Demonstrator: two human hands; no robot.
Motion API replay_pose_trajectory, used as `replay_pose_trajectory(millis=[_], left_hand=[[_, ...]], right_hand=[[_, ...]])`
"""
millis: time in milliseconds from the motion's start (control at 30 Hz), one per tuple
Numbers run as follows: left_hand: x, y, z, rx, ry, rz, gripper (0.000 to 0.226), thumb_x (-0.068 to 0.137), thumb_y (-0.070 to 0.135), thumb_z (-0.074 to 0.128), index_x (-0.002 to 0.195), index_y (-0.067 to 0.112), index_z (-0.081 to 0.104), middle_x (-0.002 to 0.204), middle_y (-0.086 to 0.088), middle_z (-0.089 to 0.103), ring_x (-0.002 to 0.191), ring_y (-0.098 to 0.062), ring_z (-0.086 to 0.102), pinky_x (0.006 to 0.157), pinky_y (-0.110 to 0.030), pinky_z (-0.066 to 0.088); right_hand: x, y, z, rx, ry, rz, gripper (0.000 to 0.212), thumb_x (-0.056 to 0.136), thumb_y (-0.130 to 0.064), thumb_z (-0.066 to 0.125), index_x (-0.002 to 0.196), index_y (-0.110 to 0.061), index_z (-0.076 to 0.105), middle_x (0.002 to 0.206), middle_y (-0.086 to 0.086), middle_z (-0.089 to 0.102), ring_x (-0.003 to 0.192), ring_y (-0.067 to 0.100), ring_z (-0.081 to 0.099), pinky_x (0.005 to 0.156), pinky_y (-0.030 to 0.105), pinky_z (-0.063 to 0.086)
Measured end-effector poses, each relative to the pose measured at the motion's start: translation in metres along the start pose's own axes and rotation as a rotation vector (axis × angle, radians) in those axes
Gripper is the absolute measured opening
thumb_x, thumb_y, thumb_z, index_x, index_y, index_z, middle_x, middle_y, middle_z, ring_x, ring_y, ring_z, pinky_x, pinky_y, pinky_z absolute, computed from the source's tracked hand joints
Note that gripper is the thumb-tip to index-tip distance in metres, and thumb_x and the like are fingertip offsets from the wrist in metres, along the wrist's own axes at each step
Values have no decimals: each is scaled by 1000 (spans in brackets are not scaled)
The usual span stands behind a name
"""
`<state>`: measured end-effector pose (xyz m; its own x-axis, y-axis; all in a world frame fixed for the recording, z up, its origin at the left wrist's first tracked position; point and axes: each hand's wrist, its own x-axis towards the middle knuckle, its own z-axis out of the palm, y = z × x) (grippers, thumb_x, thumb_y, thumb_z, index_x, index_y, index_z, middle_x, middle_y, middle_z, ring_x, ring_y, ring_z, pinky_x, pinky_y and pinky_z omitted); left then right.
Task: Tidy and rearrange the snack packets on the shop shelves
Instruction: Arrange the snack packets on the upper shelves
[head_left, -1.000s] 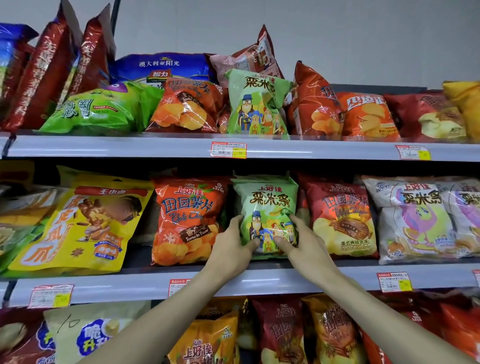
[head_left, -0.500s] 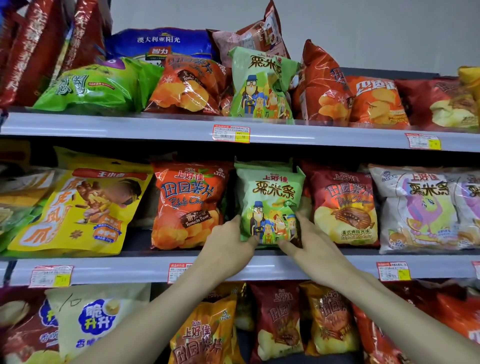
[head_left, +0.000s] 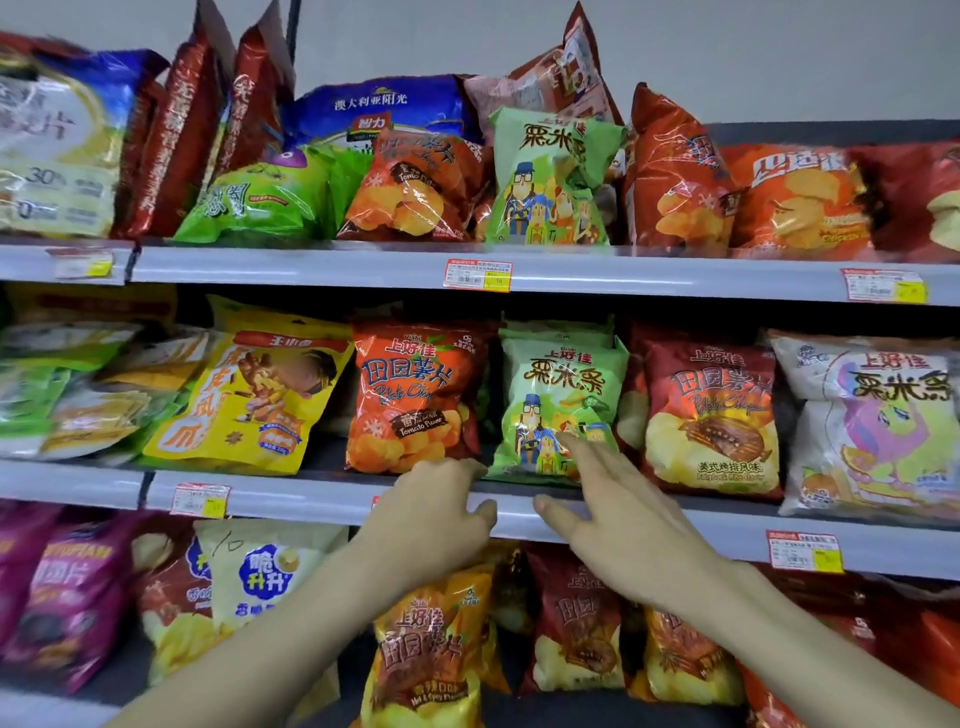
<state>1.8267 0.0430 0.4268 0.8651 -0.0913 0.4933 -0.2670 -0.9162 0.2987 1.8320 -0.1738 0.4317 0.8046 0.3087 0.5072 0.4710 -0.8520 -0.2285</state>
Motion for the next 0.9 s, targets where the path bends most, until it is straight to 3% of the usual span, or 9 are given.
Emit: replay_pose_trajectory(millis=[100,167,333,700,900], left_hand=[[-21,-14,-14,46,11,-93,49,88,52,48,122,22,67,122,1,72,117,-26,64,94,-45,56],[-33,-27,-25,58,27,-152,55,85,54,47,128,27,67,129,5,70,122,-23,63,97,-43,54],[-56,-69,-53,100,79,-218,49,100,43,59,147,30,58,139,9,66,128,-13,60,99,-31,51],[-74,-188,-119,181,208,-364,46,96,49,58,140,33,61,128,15,70,117,-13,64,95,-34,54],[-67,-272,-160,170,229,-368,55,86,52,54,133,28,65,127,8,73,118,-20,66,95,-38,55]], right_hand=[[5,-17,10,64,-24,-62,74,102,-63,43,164,-33,15,170,-11,19,156,12,17,122,34,24],[11,-32,20,109,-24,-113,70,102,-61,45,161,-33,22,168,-12,25,154,11,22,122,33,27],[27,-82,47,131,-17,-227,62,102,-59,45,156,-33,30,159,-14,35,146,13,33,115,33,35],[83,-200,97,138,-9,-417,63,102,-59,45,158,-34,28,161,-16,31,146,9,30,116,28,32],[121,-271,128,118,25,-402,68,101,-61,46,160,-34,24,165,-16,26,149,10,29,118,32,34]])
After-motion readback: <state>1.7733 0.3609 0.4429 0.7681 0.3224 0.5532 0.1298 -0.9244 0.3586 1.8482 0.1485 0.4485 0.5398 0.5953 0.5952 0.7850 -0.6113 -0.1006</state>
